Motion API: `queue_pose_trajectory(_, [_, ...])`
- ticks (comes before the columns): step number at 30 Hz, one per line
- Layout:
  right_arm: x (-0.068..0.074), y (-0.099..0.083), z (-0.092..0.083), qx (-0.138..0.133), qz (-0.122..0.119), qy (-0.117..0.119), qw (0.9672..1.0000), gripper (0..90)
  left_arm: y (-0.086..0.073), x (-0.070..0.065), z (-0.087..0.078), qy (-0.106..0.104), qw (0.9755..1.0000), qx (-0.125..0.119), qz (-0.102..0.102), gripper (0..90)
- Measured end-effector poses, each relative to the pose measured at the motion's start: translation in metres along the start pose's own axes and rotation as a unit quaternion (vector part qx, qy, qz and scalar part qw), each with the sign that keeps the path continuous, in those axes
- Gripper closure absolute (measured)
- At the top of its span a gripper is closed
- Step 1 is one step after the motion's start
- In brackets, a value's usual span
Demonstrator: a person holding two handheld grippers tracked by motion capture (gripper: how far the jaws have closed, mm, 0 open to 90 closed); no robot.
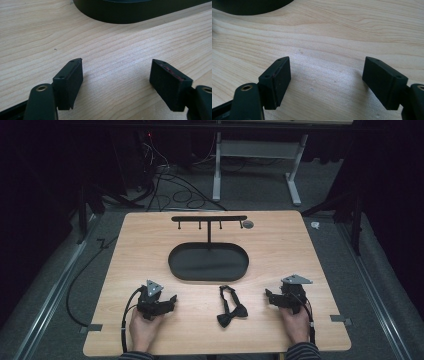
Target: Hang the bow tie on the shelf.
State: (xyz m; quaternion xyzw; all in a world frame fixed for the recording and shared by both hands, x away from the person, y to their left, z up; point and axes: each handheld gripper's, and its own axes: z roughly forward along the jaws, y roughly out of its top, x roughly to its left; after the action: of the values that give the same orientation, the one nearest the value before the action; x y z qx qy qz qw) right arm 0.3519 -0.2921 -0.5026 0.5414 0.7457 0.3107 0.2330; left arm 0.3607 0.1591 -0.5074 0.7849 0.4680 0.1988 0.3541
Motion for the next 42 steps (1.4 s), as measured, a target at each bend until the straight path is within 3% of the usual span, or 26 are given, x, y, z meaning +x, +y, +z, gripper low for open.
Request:
queue_pose_trajectory(34, [0.0, -0.0005, -0.001, -0.006, 0.003, -0.006, 1.0, 32.1, 0.0001, -0.0001, -0.0001, -0.001, 1.0, 0.001, 0.001, 26.8])
queue_pose_trajectory(42, [0.0012, -0.0021, -0.0034, -0.011, 0.001, -0.003, 0.9999, 42.3, 0.0001, -0.0001, -0.0001, -0.001, 1.0, 0.001, 0.001, 26.8])
